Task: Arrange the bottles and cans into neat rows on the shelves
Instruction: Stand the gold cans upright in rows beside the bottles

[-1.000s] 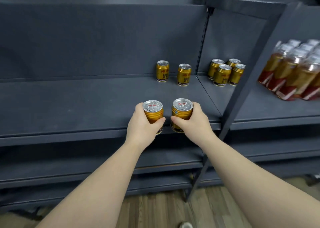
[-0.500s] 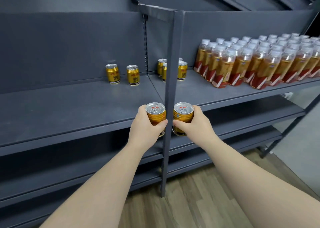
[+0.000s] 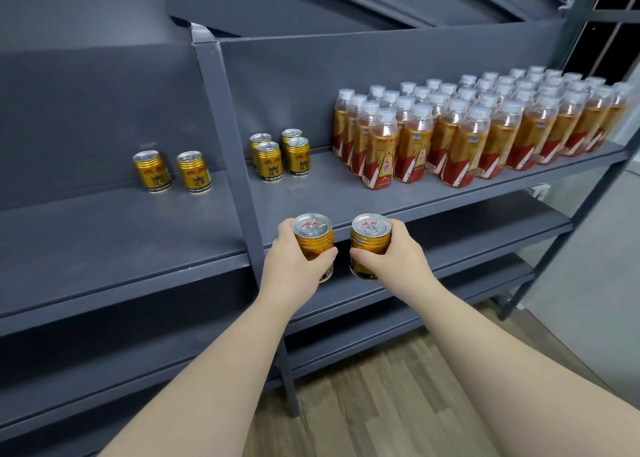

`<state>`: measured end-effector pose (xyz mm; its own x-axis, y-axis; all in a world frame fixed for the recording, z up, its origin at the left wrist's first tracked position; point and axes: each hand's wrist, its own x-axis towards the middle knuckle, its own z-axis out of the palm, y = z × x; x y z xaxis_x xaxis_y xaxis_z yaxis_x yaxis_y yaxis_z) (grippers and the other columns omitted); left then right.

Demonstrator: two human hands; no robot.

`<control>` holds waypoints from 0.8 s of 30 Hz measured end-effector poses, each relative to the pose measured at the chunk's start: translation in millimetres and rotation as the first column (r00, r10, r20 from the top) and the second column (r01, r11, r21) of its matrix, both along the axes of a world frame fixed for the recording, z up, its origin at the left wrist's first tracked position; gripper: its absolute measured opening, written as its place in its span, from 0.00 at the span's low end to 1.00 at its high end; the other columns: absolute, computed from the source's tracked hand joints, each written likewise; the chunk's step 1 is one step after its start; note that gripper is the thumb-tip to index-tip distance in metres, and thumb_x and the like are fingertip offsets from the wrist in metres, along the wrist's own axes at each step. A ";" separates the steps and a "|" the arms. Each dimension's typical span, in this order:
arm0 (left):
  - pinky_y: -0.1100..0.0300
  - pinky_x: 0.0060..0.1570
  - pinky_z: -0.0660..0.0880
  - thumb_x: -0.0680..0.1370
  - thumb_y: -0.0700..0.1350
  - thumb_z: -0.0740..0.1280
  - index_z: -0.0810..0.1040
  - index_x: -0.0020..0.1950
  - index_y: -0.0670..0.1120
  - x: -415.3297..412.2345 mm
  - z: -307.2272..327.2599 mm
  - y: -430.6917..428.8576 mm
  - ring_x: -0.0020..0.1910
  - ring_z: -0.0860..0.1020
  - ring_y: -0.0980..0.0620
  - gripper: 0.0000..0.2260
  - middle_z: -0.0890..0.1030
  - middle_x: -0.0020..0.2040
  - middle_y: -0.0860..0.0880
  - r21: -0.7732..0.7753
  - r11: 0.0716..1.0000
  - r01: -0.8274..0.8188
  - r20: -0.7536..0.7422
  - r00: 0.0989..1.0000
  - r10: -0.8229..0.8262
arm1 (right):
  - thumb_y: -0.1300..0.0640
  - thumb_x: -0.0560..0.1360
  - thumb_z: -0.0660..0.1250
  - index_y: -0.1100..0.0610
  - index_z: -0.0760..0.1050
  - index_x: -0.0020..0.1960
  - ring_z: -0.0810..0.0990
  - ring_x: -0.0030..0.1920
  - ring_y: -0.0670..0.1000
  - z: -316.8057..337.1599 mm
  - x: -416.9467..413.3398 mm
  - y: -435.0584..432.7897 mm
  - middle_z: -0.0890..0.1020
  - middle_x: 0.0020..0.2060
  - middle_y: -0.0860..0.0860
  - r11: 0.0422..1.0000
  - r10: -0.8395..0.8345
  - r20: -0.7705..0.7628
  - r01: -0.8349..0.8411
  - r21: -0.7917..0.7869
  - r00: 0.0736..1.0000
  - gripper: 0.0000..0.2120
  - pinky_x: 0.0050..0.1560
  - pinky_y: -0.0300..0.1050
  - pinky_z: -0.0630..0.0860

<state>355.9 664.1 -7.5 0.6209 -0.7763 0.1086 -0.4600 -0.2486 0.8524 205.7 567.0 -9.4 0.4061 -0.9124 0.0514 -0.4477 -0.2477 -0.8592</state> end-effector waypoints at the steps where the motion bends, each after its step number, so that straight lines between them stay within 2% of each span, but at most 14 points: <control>1: 0.59 0.54 0.73 0.74 0.54 0.75 0.63 0.71 0.53 0.6 -0.4 -7.9 0.60 0.75 0.52 0.32 0.75 0.63 0.53 0.002 1.000 -0.009 -0.004 1.000 0.009 | 0.47 0.71 0.77 0.51 0.65 0.69 0.77 0.57 0.48 -0.1 0.4 -7.6 0.77 0.57 0.45 1.000 -0.001 0.001 0.001 0.004 1.000 0.32 0.54 0.41 0.74; 11: 0.60 0.54 0.71 0.74 0.50 0.76 0.62 0.73 0.51 42.8 0.2 -92.7 0.60 0.72 0.54 0.33 0.74 0.67 0.51 -0.057 0.994 -0.093 -0.038 0.995 0.091 | 0.47 0.72 0.76 0.51 0.64 0.71 0.75 0.57 0.48 4.1 44.8 -87.9 0.76 0.58 0.45 1.000 0.003 -0.012 -0.003 -0.017 1.000 0.33 0.56 0.42 0.73; 16: 0.61 0.52 0.70 0.74 0.49 0.76 0.62 0.73 0.50 69.3 -2.3 -125.2 0.58 0.72 0.54 0.33 0.73 0.67 0.50 -0.045 0.994 -0.099 -0.063 0.993 0.096 | 0.48 0.72 0.76 0.51 0.63 0.73 0.75 0.59 0.47 6.9 77.5 -120.9 0.75 0.59 0.44 1.000 0.021 -0.015 -0.021 -0.019 1.000 0.36 0.59 0.43 0.73; 20: 0.61 0.53 0.69 0.74 0.49 0.76 0.61 0.74 0.50 85.1 -4.6 -145.4 0.62 0.72 0.52 0.34 0.72 0.67 0.50 -0.039 0.990 -0.139 -0.091 0.987 0.135 | 0.48 0.71 0.77 0.52 0.63 0.74 0.75 0.60 0.49 2.4 98.6 -146.0 0.76 0.64 0.47 0.999 0.039 -0.034 -0.040 -0.016 0.999 0.37 0.60 0.44 0.74; 24: 0.61 0.52 0.70 0.74 0.48 0.76 0.61 0.72 0.50 99.9 -9.4 -165.0 0.58 0.71 0.54 0.33 0.72 0.67 0.50 -0.015 0.980 -0.197 -0.097 0.976 0.195 | 0.49 0.71 0.77 0.53 0.64 0.72 0.76 0.60 0.48 -1.1 120.6 -171.4 0.76 0.64 0.48 0.996 0.085 -0.042 -0.086 -0.023 0.996 0.36 0.62 0.45 0.74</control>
<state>455.9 499.2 -16.9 0.7691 -0.6363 0.0595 -0.3211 -0.3044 0.8968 326.3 395.6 -10.5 0.4847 -0.8729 0.0557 -0.4585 -0.3078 -0.8337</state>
